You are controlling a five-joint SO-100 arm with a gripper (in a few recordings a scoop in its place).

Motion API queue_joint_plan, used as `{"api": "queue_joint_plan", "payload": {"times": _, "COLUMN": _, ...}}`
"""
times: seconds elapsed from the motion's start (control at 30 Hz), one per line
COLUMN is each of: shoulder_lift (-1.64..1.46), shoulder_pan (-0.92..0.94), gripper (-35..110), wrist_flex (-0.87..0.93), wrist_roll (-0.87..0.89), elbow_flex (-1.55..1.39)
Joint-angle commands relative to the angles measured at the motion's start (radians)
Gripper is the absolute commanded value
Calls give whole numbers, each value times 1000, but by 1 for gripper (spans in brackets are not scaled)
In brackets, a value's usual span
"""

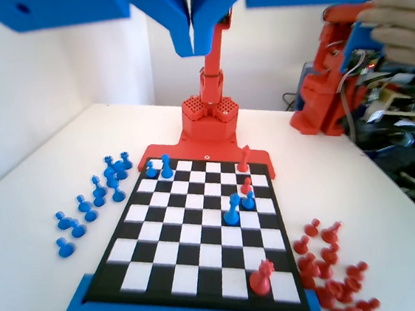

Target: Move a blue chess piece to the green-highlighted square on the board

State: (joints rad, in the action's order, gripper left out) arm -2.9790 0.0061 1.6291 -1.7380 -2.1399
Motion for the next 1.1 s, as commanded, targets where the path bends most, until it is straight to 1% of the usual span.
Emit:
{"api": "queue_joint_plan", "payload": {"times": 0.0, "shoulder_lift": -14, "shoulder_pan": -23, "gripper": 1, "wrist_flex": 11, "wrist_roll": -11, "elbow_flex": -2}}
{"api": "queue_joint_plan", "payload": {"times": 0.27, "shoulder_lift": -51, "shoulder_pan": -6, "gripper": 1, "wrist_flex": -49, "wrist_roll": -9, "elbow_flex": -38}}
{"api": "queue_joint_plan", "payload": {"times": 0.4, "shoulder_lift": -75, "shoulder_pan": 9, "gripper": 5, "wrist_flex": -55, "wrist_roll": -12, "elbow_flex": -40}}
{"api": "queue_joint_plan", "payload": {"times": 0.5, "shoulder_lift": -75, "shoulder_pan": 23, "gripper": 10, "wrist_flex": -57, "wrist_roll": -6, "elbow_flex": -40}}
{"api": "queue_joint_plan", "payload": {"times": 1.07, "shoulder_lift": -75, "shoulder_pan": 18, "gripper": 10, "wrist_flex": -55, "wrist_roll": -6, "elbow_flex": -40}}
